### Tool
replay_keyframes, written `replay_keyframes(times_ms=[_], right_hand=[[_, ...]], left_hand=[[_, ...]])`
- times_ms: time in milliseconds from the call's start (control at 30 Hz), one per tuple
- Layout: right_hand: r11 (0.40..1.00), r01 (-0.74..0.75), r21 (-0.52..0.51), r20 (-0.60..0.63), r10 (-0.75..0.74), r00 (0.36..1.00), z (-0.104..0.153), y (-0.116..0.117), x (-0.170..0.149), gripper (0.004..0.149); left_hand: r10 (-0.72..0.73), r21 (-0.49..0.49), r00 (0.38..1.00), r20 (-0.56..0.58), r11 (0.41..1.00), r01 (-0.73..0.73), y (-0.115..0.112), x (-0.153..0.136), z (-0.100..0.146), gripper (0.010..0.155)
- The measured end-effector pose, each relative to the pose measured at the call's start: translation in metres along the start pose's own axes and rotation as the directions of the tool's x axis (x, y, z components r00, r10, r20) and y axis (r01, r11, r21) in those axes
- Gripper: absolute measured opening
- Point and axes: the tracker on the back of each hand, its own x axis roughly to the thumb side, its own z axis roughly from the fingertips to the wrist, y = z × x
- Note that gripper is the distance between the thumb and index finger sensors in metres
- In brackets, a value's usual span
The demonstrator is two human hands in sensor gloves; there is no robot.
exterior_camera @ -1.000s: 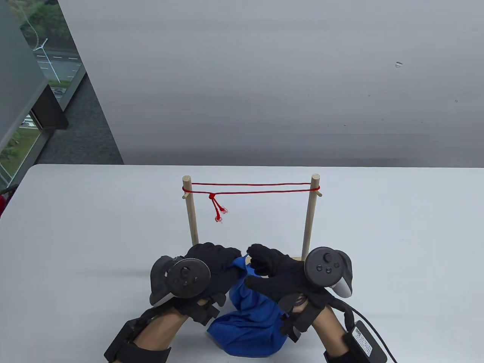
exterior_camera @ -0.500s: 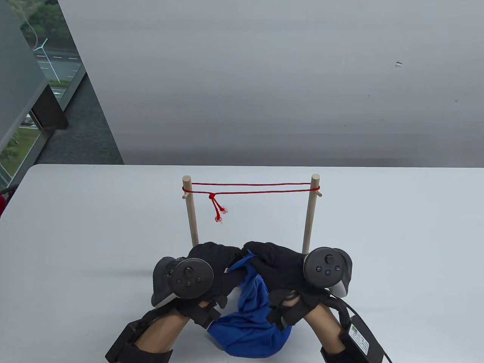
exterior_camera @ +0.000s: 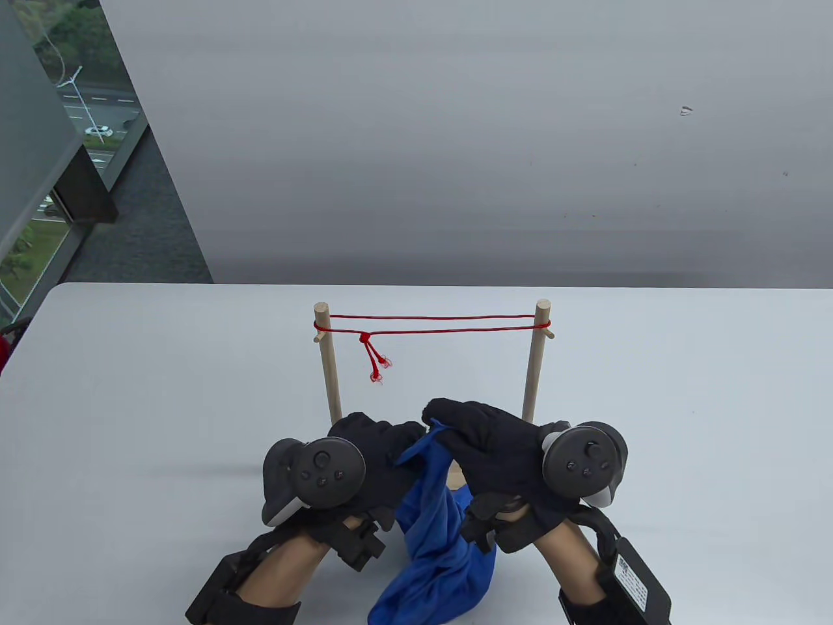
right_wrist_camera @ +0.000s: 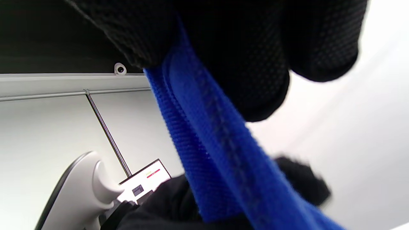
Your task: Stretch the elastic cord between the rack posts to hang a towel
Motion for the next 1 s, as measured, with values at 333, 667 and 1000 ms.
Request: replay_keyframes(times_ms=[333,667,1000], right_hand=[[0.989,-0.010,-0.149,0.011,0.011,1.000,-0.001,-0.035,0.010,0.041],[0.980,-0.040,-0.197,0.021,0.045,0.999,-0.004,-0.059,0.018,0.040],[0.970,-0.053,-0.238,0.007,0.057,0.998,-0.007,-0.067,0.020,0.040]], left_hand=[[-0.046,-0.051,0.996,-0.078,0.998,0.042,-0.005,-0.007,0.005,0.044],[-0.128,-0.050,0.989,-0.071,0.991,0.124,0.000,-0.012,0.012,0.054],[-0.149,-0.184,0.986,-0.069,0.974,0.134,-0.001,-0.019,0.021,0.044]])
